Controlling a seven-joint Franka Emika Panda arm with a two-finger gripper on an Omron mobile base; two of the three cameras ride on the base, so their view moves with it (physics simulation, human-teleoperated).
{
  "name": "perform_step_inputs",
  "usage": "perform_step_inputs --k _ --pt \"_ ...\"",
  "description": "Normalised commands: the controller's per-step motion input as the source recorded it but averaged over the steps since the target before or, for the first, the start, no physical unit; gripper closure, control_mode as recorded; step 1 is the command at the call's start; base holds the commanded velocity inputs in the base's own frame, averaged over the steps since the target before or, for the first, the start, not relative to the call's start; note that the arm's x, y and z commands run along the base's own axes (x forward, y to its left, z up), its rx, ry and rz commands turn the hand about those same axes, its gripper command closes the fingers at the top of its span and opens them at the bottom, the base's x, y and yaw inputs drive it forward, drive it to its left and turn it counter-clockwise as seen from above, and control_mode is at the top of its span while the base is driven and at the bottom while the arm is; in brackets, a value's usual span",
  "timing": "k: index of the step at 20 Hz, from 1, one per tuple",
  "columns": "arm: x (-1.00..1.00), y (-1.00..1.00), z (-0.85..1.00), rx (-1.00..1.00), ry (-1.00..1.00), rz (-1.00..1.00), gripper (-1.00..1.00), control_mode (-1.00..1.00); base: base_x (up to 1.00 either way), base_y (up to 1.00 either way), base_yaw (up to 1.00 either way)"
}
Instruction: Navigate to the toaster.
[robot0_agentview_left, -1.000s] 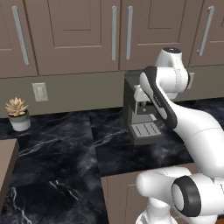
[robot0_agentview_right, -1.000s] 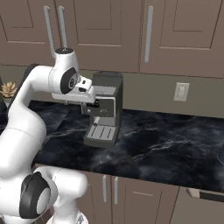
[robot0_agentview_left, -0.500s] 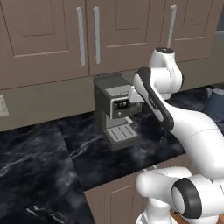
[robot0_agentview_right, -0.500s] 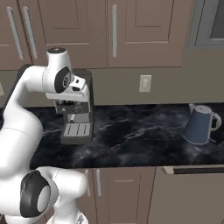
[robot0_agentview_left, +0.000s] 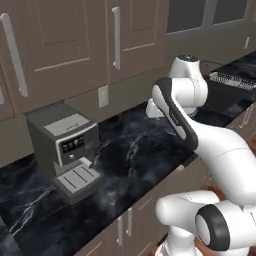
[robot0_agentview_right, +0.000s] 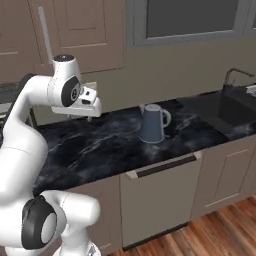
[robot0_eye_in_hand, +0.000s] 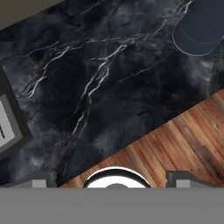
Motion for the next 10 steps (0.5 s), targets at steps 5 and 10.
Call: perform_step_inputs --k 5,10 --pt "0.0 0.0 0.0 0.0 0.0 0.0 -1.0 1.0 0.0 -0.6 -0.62" --pt "0.0 0.0 0.0 0.0 0.0 0.0 -1.0 1.0 0.02 -0.58 -0.6"
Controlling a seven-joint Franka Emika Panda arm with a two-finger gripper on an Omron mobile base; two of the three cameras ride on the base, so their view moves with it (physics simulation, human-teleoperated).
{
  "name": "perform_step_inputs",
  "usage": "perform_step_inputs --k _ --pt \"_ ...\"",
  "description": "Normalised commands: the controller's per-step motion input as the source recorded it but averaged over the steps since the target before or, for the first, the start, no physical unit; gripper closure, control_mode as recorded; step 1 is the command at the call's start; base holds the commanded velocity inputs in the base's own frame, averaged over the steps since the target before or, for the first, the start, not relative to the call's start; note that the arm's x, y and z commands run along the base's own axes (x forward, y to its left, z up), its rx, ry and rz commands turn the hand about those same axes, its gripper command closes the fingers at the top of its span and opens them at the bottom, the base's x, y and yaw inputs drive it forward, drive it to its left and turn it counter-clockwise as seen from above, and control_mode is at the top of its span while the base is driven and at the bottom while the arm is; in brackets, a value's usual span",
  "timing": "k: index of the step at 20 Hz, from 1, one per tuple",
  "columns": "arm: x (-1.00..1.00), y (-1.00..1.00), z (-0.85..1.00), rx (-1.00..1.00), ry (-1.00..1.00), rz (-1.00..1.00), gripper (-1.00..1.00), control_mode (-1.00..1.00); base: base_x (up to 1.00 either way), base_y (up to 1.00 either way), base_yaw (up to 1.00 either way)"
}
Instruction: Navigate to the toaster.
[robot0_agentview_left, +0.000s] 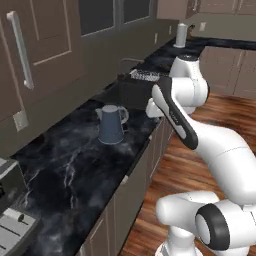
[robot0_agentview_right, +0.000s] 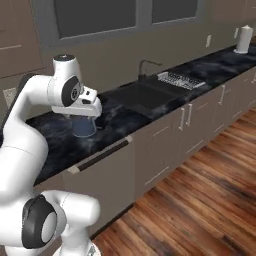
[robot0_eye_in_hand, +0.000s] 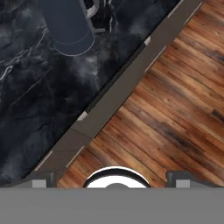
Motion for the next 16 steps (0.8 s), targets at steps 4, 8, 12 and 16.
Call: perform_step_inputs --k 4,8,12,16 --pt "0.0 0.0 0.0 0.0 0.0 0.0 -1.0 1.0 0.04 -0.56 -0.59" --pt "0.0 0.0 0.0 0.0 0.0 0.0 -1.0 1.0 0.07 -0.54 -0.57" --pt "0.0 0.0 0.0 0.0 0.0 0.0 -1.0 1.0 0.11 -0.51 -0.56" --pt "0.0 0.0 0.0 0.0 0.0 0.0 -1.0 1.0 0.2 -0.19 -0.35"
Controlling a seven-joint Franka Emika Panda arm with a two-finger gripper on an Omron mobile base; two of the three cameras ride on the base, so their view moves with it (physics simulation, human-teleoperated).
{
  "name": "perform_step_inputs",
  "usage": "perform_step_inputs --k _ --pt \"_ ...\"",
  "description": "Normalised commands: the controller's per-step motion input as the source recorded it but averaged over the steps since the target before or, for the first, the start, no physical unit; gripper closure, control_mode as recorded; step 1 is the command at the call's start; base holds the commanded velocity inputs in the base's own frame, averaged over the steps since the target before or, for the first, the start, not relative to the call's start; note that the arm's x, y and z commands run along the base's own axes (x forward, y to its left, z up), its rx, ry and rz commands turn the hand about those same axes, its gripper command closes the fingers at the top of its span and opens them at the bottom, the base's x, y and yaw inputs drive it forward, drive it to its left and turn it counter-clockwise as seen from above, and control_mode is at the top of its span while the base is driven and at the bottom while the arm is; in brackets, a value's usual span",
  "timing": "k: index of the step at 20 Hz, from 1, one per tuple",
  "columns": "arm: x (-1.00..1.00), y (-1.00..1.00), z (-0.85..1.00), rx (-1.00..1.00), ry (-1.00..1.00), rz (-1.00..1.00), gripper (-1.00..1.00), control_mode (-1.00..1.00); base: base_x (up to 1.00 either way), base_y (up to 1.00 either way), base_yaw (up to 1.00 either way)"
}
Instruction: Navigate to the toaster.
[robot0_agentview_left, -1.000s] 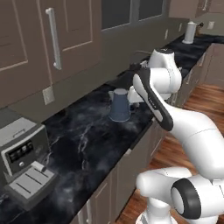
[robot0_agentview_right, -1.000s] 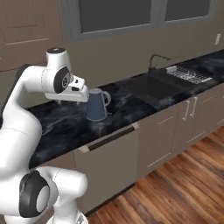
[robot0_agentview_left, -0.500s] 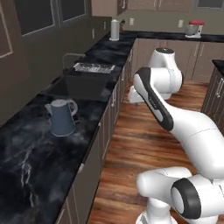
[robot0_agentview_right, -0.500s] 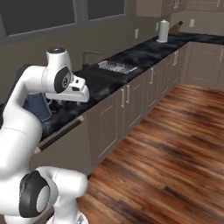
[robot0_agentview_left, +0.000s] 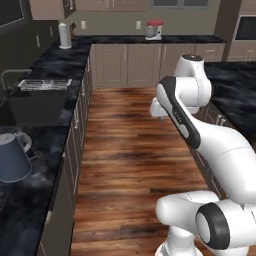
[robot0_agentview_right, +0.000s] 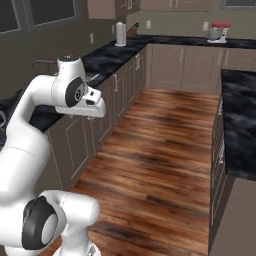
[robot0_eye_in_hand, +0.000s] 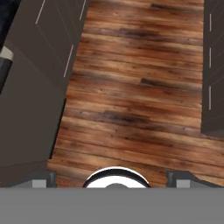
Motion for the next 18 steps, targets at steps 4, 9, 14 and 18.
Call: perform_step_inputs --k 4,9,14,18 --pt "0.0 0.0 0.0 0.0 0.0 0.0 -1.0 1.0 0.39 0.0 -0.04" --pt "0.0 0.0 0.0 0.0 0.0 0.0 -1.0 1.0 0.62 0.0 -0.04" --pt "0.0 0.0 0.0 0.0 0.0 0.0 -1.0 1.0 0.76 0.0 -0.05" --pt "0.0 0.0 0.0 0.0 0.0 0.0 -1.0 1.0 0.89 0.0 -0.04"
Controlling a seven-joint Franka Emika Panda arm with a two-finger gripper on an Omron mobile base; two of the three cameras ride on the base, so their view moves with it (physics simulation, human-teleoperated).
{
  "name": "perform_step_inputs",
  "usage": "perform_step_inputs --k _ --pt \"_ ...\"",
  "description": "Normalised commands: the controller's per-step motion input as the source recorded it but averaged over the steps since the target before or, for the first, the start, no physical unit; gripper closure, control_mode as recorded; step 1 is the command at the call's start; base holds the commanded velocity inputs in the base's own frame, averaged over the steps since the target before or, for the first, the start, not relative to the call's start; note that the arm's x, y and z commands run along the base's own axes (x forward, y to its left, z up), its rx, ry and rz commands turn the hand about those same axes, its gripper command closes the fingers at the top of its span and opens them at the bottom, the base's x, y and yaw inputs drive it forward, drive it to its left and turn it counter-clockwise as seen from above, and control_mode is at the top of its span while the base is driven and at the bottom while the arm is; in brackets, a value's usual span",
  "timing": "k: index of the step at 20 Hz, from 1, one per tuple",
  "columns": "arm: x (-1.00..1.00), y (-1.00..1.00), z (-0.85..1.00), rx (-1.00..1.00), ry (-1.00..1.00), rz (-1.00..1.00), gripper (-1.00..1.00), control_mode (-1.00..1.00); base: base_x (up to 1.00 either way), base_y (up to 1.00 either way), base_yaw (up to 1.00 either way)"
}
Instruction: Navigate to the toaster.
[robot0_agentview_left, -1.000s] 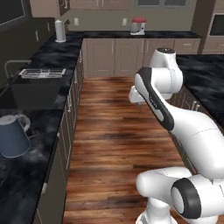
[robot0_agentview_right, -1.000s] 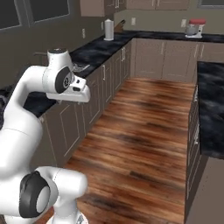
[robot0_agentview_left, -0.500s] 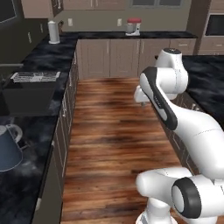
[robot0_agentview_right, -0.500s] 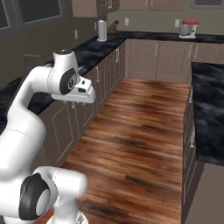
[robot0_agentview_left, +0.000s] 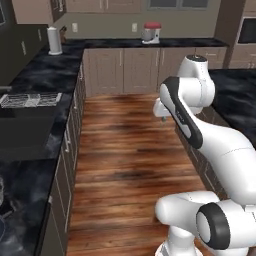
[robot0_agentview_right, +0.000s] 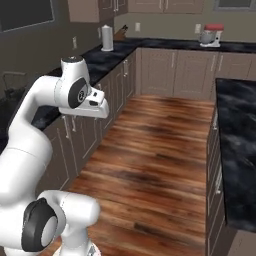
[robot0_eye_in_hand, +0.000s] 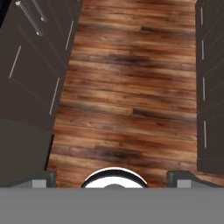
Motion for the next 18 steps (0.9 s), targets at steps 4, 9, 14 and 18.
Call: perform_step_inputs --k 4,9,14,18 --pt "0.0 0.0 0.0 0.0 0.0 0.0 -1.0 1.0 1.0 0.0 -0.03" --pt "0.0 0.0 0.0 0.0 0.0 0.0 -1.0 1.0 0.88 0.0 -0.09" --pt "0.0 0.0 0.0 0.0 0.0 0.0 -1.0 1.0 0.49 -0.15 -0.32" --pt "0.0 0.0 0.0 0.0 0.0 0.0 -1.0 1.0 0.13 -0.26 -0.54"
